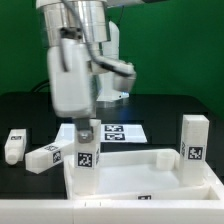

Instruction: Assemble desk

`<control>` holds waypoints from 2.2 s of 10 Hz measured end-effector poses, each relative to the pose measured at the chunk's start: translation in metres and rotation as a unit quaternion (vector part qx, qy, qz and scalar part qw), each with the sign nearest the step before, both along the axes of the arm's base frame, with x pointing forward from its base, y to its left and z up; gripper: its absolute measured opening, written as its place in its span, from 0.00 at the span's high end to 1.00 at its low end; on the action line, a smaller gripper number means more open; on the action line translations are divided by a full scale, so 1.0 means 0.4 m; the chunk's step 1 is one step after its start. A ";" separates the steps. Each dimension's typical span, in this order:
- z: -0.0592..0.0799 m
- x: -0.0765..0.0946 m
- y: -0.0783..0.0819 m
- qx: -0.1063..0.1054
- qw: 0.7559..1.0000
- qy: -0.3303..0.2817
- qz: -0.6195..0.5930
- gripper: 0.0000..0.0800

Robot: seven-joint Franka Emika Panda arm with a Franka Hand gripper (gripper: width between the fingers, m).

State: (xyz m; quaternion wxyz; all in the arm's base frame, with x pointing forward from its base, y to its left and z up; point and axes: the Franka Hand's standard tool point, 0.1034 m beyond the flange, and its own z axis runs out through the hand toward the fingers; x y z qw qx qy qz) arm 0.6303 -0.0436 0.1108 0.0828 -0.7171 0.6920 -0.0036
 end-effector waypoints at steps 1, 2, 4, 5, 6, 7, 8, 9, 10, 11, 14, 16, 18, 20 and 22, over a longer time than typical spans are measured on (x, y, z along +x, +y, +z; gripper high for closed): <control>-0.002 0.000 0.004 -0.013 0.993 -0.014 0.119 0.26; -0.004 -0.002 0.010 -0.014 0.989 -0.015 0.147 0.26; -0.003 -0.001 0.006 -0.021 0.979 -0.022 0.200 0.19; -0.003 -0.001 0.006 -0.026 0.971 -0.027 0.238 0.19; -0.003 -0.001 0.003 -0.038 0.954 -0.030 0.296 0.19; 0.000 0.000 -0.002 -0.068 0.892 -0.034 0.446 0.19; -0.002 -0.001 -0.004 -0.072 0.867 -0.038 0.491 0.19; -0.002 -0.001 -0.004 -0.070 0.882 -0.035 0.465 0.22; -0.002 -0.001 -0.005 -0.069 0.884 -0.035 0.461 0.22; -0.002 -0.001 -0.005 -0.069 0.885 -0.035 0.460 0.46; -0.001 -0.005 -0.011 -0.051 0.952 -0.012 0.303 0.64; -0.001 -0.005 -0.011 -0.012 0.995 0.004 0.094 0.64; -0.001 -0.001 -0.014 0.011 1.000 0.007 -0.015 0.64; -0.003 -0.002 -0.010 0.017 0.998 0.015 -0.067 0.64; -0.004 -0.002 -0.010 0.022 0.993 0.021 -0.110 0.64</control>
Offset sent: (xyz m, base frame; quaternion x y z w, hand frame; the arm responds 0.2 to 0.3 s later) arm 0.0000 0.0000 0.0000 0.0000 0.0000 -0.1296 0.9916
